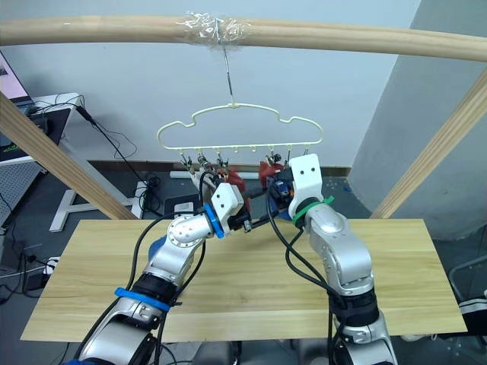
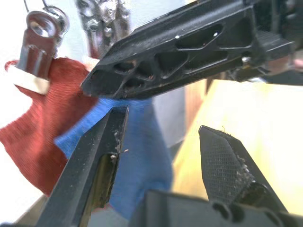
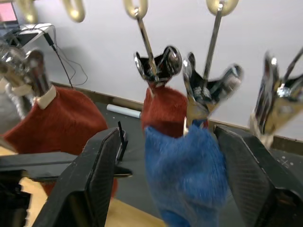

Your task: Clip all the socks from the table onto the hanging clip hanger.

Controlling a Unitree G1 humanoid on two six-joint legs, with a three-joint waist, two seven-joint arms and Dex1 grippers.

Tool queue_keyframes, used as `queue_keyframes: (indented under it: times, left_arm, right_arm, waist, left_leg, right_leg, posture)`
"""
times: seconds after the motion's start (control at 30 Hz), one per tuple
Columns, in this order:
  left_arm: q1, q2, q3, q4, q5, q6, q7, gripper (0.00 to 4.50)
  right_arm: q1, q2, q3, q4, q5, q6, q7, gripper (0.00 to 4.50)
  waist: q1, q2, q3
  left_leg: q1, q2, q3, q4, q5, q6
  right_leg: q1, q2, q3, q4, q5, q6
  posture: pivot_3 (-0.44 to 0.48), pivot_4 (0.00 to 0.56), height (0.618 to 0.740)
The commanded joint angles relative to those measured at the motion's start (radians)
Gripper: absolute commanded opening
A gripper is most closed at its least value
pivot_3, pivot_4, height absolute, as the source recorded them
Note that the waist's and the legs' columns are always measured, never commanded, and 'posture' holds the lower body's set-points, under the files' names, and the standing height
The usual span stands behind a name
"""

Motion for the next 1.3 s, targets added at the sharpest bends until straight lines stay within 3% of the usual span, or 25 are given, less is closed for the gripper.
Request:
queue_keyframes:
  times: [0.03,0.27,0.37,0.43,1.3]
  left_arm:
    - [0.039,0.039,0.027,-0.173,-0.128,0.128,-0.084,2.77]
    - [0.048,0.168,0.1,-0.346,-0.272,0.394,-0.167,2.77]
    - [0.028,0.179,0.114,-0.367,-0.288,0.44,-0.17,2.8]
    - [0.011,0.182,0.119,-0.378,-0.296,0.462,-0.177,2.8]
    - [-0.036,0.168,0.144,-0.344,-0.285,0.454,-0.174,2.8]
  right_arm:
    - [0.036,-0.038,0.004,-0.146,0.024,-0.015,0.035,3.3]
    - [0.127,-0.082,-0.051,-0.296,0.021,-0.024,0.006,3.3]
    - [0.122,-0.061,-0.076,-0.281,0.006,-0.021,-0.037,2.72]
    - [0.101,-0.059,-0.075,-0.246,-0.007,-0.024,-0.055,2.09]
    - [-0.09,0.002,-0.063,0.05,-0.042,-0.14,-0.116,2.09]
  waist:
    - [-0.001,0.0,0.0]
    - [-0.006,0.0,0.0]
    - [-0.005,0.0,0.0]
    - [-0.005,0.0,0.0]
    - [0.0,0.0,0.0]
  left_leg:
    - [0.0,0.0,0.0,0.0,0.0,0.0]
    - [0.001,0.0,-0.001,0.0,0.0,0.0]
    - [0.001,0.0,-0.001,0.0,0.0,0.0]
    - [0.001,0.0,-0.001,0.0,0.0,0.0]
    - [0.0,0.0,0.0,0.0,0.0,0.0]
  right_leg:
    - [0.0,0.0,0.0,0.0,0.0,0.0]
    - [0.0,0.001,0.0,0.0,-0.001,0.001]
    - [0.001,0.001,0.0,0.0,-0.001,0.002]
    - [0.001,0.001,0.0,0.0,-0.001,0.002]
    - [0.0,0.0,0.0,-0.001,0.0,0.0]
  posture:
    - [-0.062,0.206,0.705]
    - [-0.07,0.207,0.705]
    - [-0.069,0.204,0.705]
    - [-0.064,0.201,0.705]
    - [-0.038,0.192,0.705]
